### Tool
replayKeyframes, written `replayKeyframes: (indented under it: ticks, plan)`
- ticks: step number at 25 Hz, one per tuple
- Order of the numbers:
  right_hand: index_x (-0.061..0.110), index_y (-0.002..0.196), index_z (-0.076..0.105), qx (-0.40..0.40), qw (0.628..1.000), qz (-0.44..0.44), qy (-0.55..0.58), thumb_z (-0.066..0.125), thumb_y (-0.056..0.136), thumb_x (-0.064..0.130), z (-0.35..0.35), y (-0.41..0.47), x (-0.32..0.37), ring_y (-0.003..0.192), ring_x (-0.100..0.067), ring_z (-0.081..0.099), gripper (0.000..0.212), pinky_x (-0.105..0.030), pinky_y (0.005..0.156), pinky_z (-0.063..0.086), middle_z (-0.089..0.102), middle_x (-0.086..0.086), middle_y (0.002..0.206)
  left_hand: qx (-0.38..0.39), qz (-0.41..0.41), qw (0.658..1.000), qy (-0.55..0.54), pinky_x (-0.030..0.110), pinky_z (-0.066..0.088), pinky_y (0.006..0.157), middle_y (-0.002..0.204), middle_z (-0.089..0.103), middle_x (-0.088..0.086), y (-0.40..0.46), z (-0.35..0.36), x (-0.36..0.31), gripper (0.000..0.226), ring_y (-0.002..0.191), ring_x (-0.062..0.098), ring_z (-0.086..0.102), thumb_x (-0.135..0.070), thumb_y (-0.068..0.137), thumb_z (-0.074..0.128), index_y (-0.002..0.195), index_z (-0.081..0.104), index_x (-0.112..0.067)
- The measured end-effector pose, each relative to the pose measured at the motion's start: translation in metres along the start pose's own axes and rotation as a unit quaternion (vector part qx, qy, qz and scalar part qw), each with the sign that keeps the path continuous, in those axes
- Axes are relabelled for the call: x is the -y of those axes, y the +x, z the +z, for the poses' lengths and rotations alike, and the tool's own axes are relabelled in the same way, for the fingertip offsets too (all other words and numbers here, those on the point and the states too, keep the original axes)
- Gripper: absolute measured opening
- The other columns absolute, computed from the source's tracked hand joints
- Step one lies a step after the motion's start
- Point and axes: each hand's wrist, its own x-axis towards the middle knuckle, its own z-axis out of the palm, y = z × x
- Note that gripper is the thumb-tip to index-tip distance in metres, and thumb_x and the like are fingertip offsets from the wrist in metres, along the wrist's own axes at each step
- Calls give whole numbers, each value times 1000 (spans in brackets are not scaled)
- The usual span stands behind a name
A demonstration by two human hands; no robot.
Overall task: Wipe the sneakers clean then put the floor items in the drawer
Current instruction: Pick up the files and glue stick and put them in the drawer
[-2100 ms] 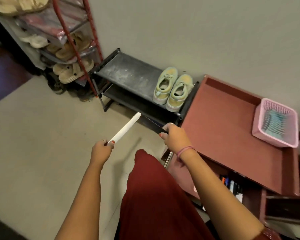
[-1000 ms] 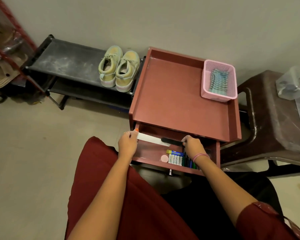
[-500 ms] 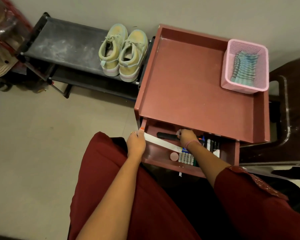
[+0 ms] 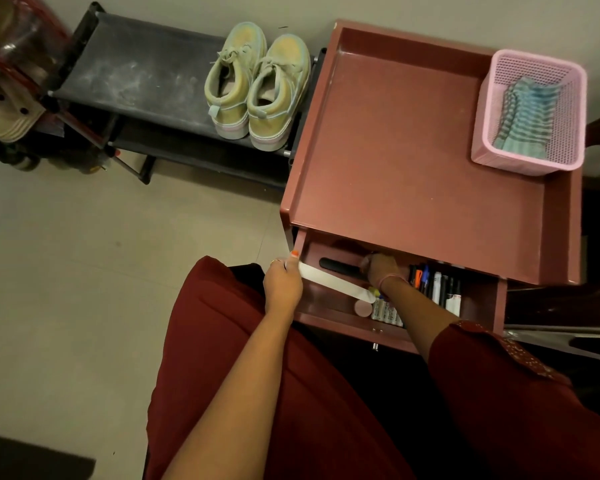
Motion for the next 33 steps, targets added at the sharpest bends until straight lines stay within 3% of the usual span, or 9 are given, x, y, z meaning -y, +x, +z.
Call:
replayKeyframes:
  ticks: [7, 10, 13, 15, 19, 23, 26, 29, 33]
  plan:
    - [4, 112, 68, -9, 991, 39, 129, 49, 91, 3, 2, -2, -8, 114, -29, 57, 28, -26, 99, 43, 63, -10, 123, 3, -4, 1000, 2, 46, 50, 75, 80, 56, 13, 0, 2, 0, 40, 76, 27, 52, -41, 100, 39, 80, 51, -8]
    - [4, 107, 69, -21, 967, -2, 253, 52, 93, 4, -4, -26, -18, 101, -27, 61, 23, -30, 89, 49, 65, -14, 115, 8, -7, 1000, -7, 42, 49, 73, 82, 56, 14, -2, 3, -3, 41, 77, 27, 53, -41, 100, 39, 86, 53, -6]
    - [3, 106, 67, 27, 945, -19, 326, 54, 96, 23, -10, -55, -30, 83, -21, 57, 26, -29, 73, 50, 66, -14, 103, 3, -23, 999, -41, 44, 52, 80, 81, 55, 21, -3, 5, -5, 43, 78, 36, 53, -42, 100, 38, 88, 55, -4]
    - [10, 103, 66, 51, 918, 7, 392, 58, 93, 30, -14, -73, -39, 80, -18, 57, 24, -28, 71, 50, 64, -7, 94, 4, -47, 996, -73, 46, 53, 87, 76, 53, 12, -6, 6, -6, 40, 74, 26, 52, -38, 101, 38, 89, 54, -4]
    - [13, 106, 63, 56, 879, 85, 466, 65, 89, 24, -13, -89, -58, 74, -8, 60, 20, -20, 60, 49, 66, 0, 88, 13, -77, 985, -153, 34, 49, 75, 64, 45, 4, -15, 9, -14, 34, 59, 13, 46, -32, 103, 38, 78, 48, -12]
    - [11, 94, 63, 62, 758, 145, 633, 62, 90, 11, -7, -94, -73, 61, -3, 65, 4, -14, 52, 52, 72, 2, 72, 50, -96, 976, -188, 33, 50, 85, 71, 49, 1, -21, 12, -18, 30, 66, 11, 50, -33, 102, 42, 81, 52, -14]
    - [10, 88, 60, 70, 669, 160, 722, 56, 91, 4, -8, -96, -82, 54, -5, 65, 8, -15, 50, 53, 71, -2, 66, 90, -100, 967, -217, 25, 52, 83, 84, 58, 1, -23, 13, -19, 23, 81, 11, 58, -27, 102, 43, 106, 59, -11]
    - [7, 90, 59, 76, 631, 152, 757, 51, 94, 3, -12, -99, -89, 56, -8, 67, 9, -16, 50, 53, 72, -7, 70, 101, -93, 966, -219, 22, 53, 79, 91, 61, 3, -22, 13, -20, 26, 84, 11, 60, -22, 102, 44, 118, 60, -11]
    - [3, 97, 62, 40, 593, 153, 790, 53, 94, 16, -21, -96, -95, 64, -13, 71, 16, -19, 54, 56, 73, -10, 74, 109, -89, 964, -223, 24, 51, 89, 111, 61, 9, -25, 17, -24, 22, 94, 11, 63, -14, 102, 44, 115, 62, -11]
